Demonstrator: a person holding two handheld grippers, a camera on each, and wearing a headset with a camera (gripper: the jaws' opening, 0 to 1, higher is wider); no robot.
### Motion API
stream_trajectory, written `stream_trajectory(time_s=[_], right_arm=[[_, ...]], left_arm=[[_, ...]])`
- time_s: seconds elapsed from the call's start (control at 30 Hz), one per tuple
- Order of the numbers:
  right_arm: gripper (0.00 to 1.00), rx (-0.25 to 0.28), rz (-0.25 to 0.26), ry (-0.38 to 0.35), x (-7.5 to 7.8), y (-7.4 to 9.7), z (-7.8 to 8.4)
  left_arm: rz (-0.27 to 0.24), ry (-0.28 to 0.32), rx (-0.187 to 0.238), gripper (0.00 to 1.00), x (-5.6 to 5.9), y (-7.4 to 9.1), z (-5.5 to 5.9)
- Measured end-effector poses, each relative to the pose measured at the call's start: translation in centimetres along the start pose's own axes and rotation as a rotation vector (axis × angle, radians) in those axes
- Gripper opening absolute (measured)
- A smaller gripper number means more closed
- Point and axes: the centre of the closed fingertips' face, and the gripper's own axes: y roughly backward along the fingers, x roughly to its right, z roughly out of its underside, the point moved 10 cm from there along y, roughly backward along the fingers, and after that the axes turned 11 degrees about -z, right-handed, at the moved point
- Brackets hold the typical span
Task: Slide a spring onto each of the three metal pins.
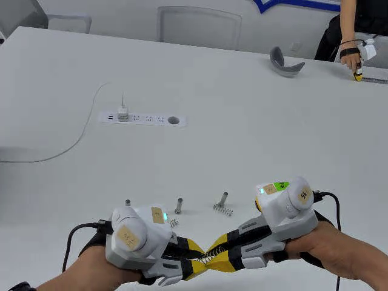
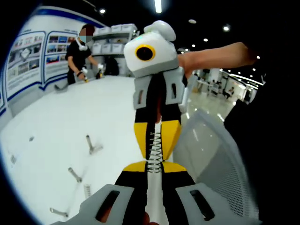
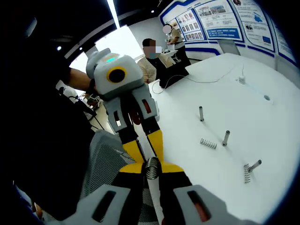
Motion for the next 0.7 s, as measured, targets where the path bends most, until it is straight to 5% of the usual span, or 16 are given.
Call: stream_trajectory(time_s=[0.27, 0.7], right_arm=[[0.13, -0.044, -0.010, 0.053, -0.1, -0.3, -0.3], [0.12, -0.047, -0.007, 0.013, 0.3, -1.6, -0.5]], left_arm=[[0.015, -0.008, -0.007, 0.10, 0.0, 0.2, 0.1], [-0.026, 0.045, -0.002, 0.12, -0.1, 1.0, 1.7]])
